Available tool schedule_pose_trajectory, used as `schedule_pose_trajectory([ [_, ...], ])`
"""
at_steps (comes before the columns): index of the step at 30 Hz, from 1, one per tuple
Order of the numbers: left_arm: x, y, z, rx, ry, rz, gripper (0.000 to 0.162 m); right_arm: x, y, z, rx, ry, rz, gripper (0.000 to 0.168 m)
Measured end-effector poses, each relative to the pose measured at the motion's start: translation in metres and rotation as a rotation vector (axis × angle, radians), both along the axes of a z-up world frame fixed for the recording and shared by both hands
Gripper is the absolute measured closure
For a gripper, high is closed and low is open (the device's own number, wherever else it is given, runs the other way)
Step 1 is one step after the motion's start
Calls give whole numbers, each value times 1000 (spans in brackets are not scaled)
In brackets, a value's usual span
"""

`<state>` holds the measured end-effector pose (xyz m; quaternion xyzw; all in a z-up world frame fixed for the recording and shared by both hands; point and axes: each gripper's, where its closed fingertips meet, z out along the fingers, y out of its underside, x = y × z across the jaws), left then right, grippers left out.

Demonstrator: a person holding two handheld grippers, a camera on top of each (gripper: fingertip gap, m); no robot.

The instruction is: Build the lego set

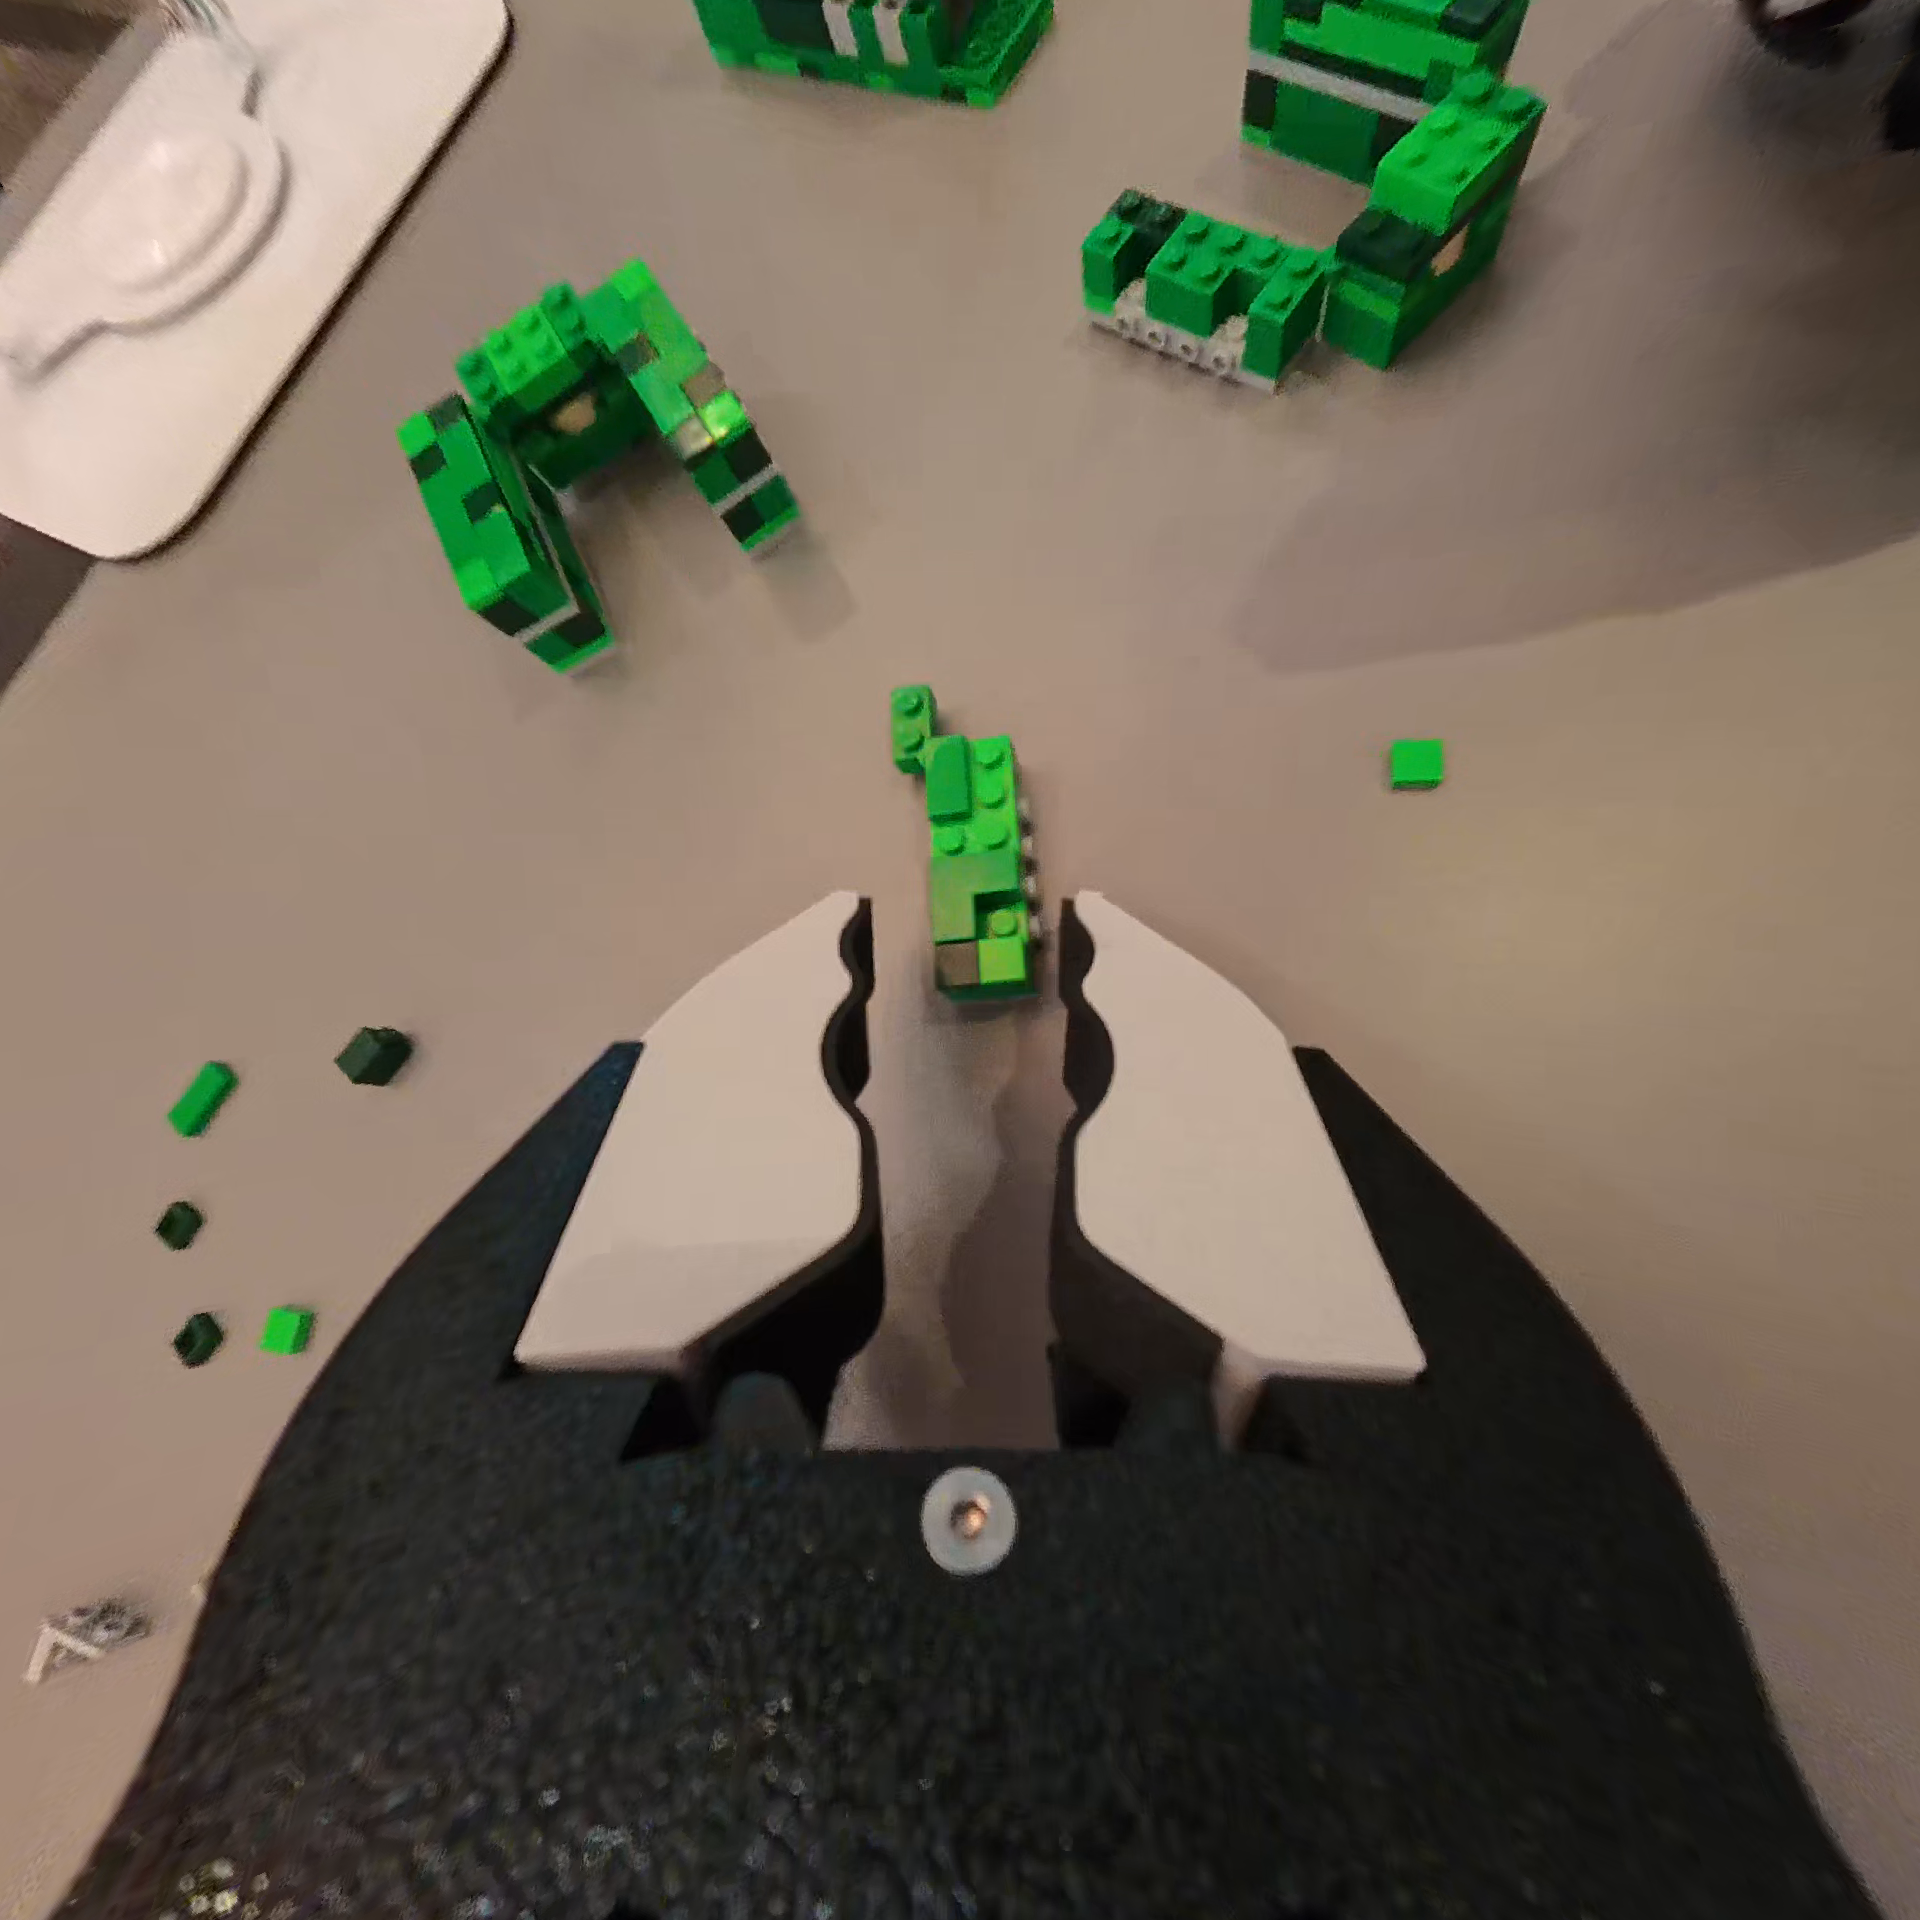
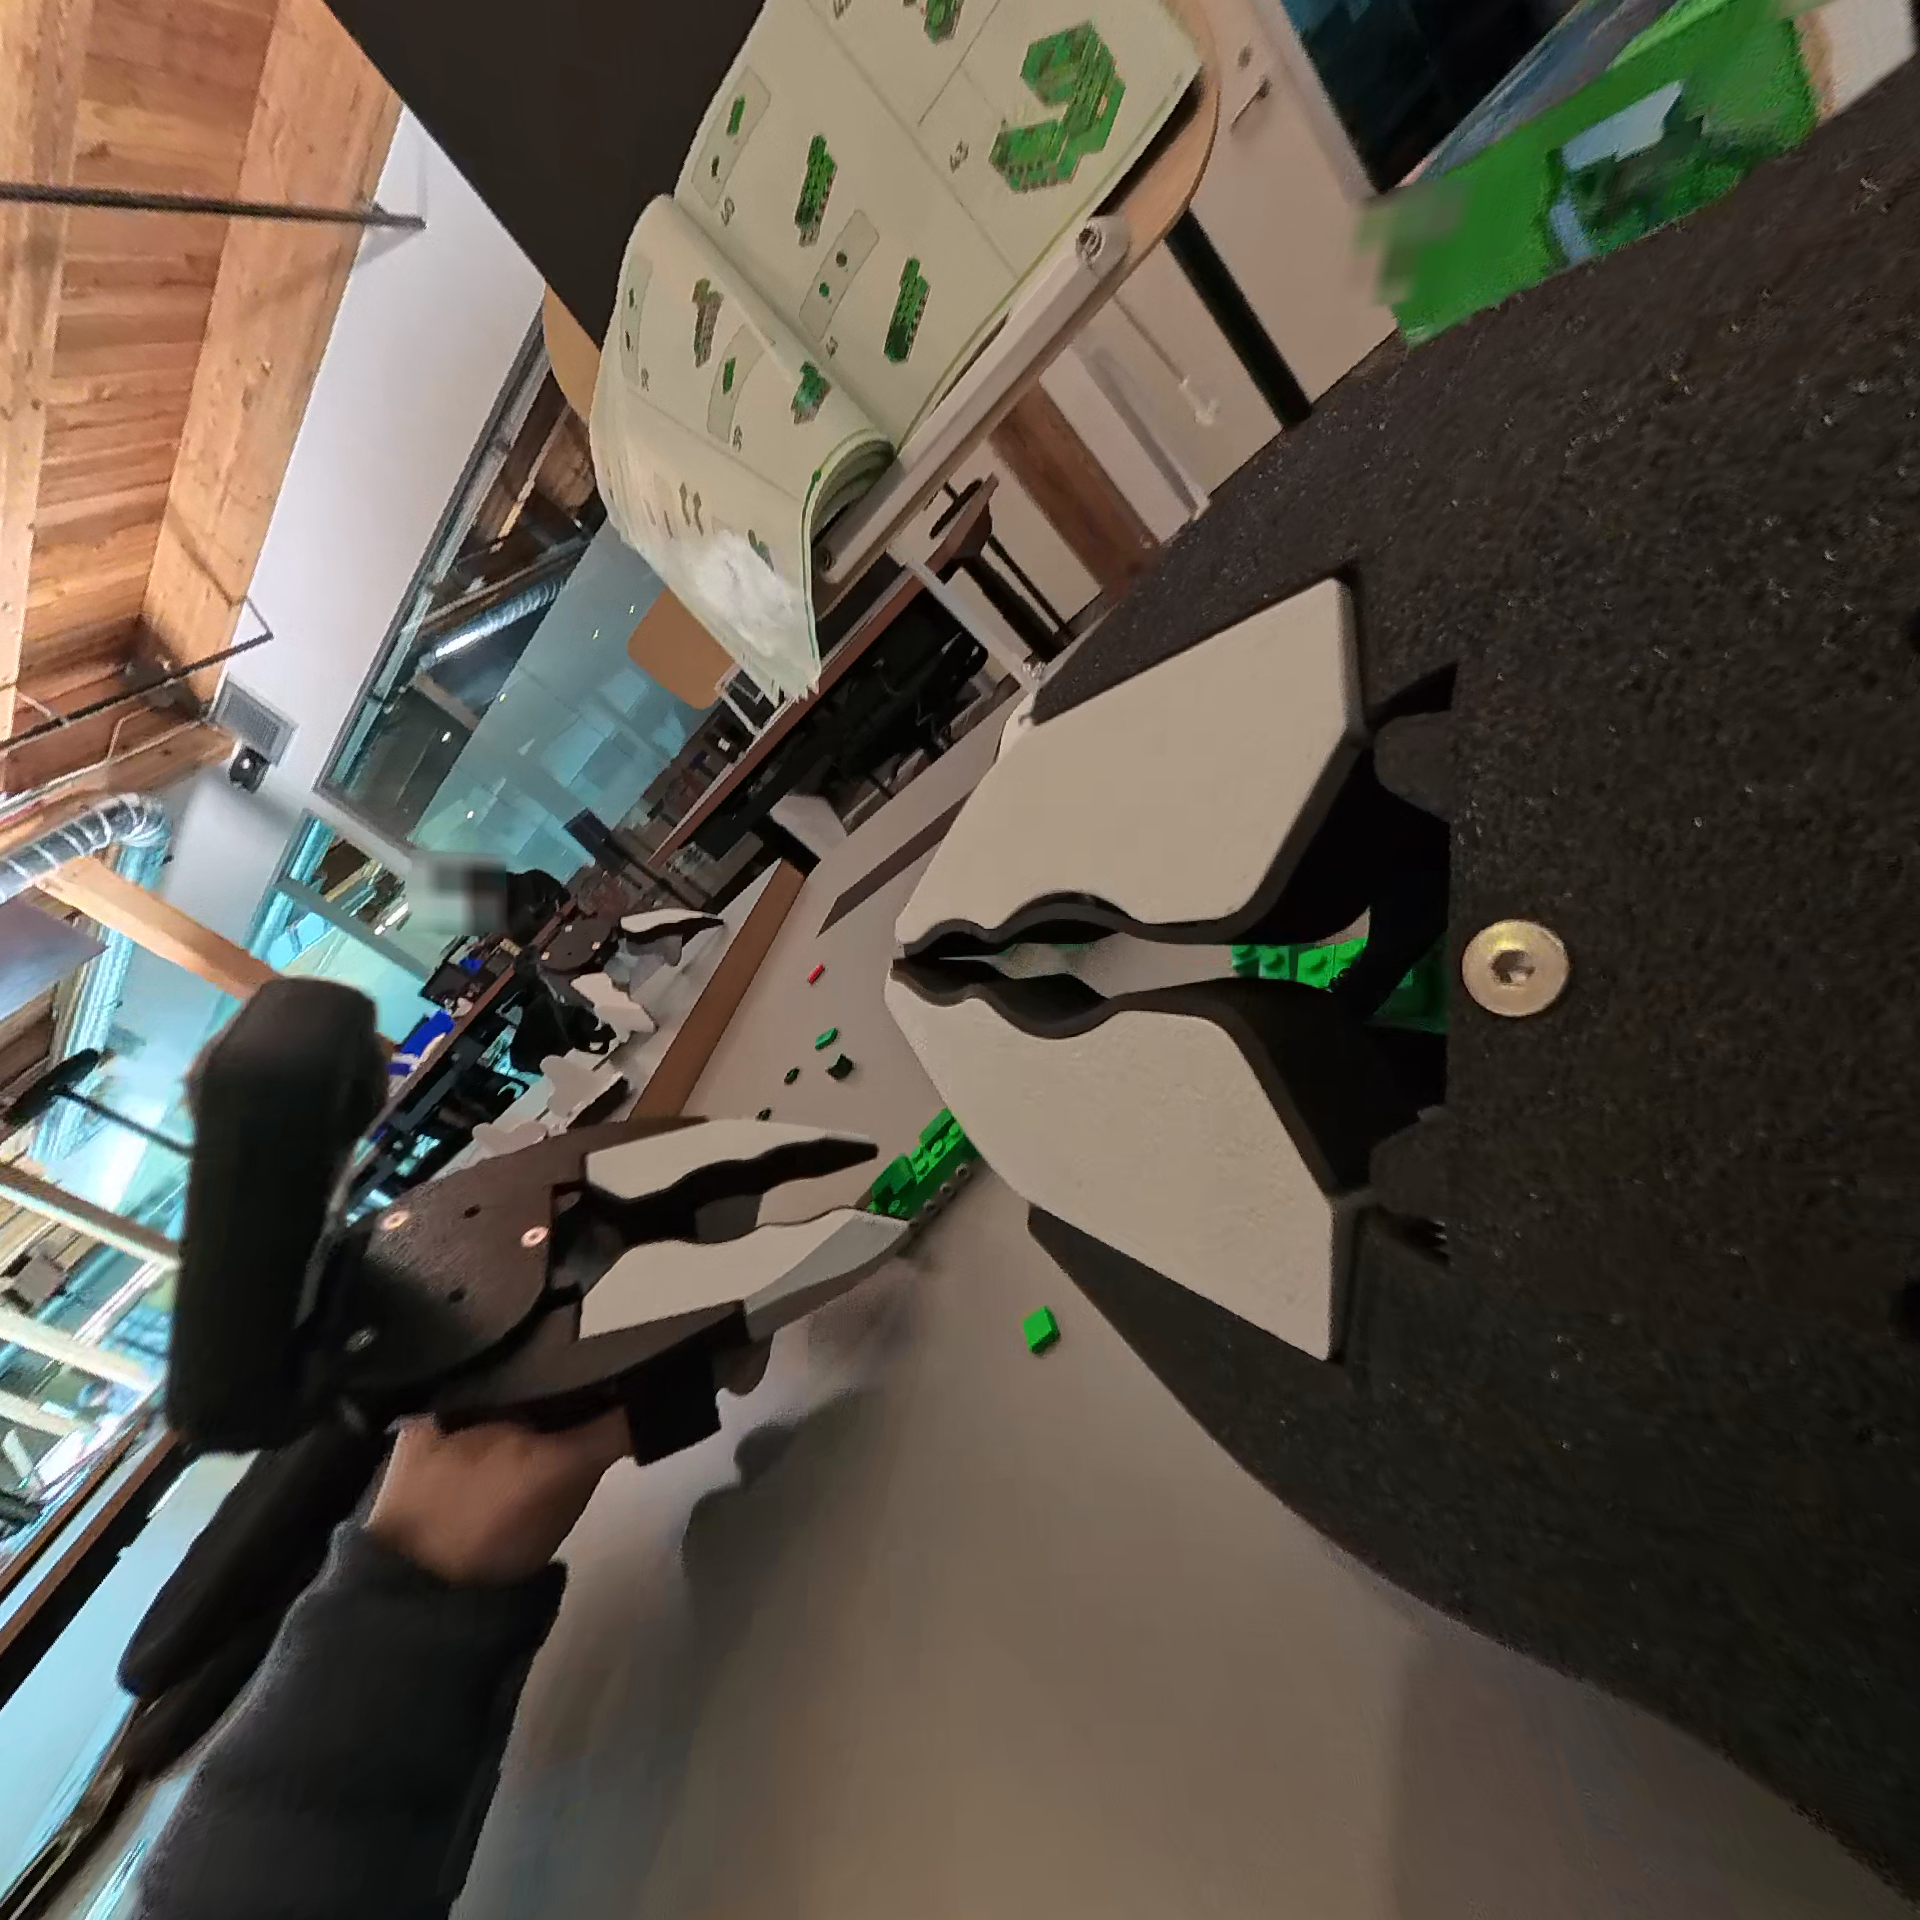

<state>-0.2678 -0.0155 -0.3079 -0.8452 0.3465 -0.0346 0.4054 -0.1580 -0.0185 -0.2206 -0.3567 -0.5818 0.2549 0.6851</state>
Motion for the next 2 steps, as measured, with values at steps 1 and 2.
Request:
schedule_pose_trajectory([
  [1,-1,0,-3,-18,2,-2,132,0,-1,0,-6,-2,8,168],
  [2,-1,0,-5,-33,3,-7,138,-1,-1,-1,-8,-3,9,168],
])
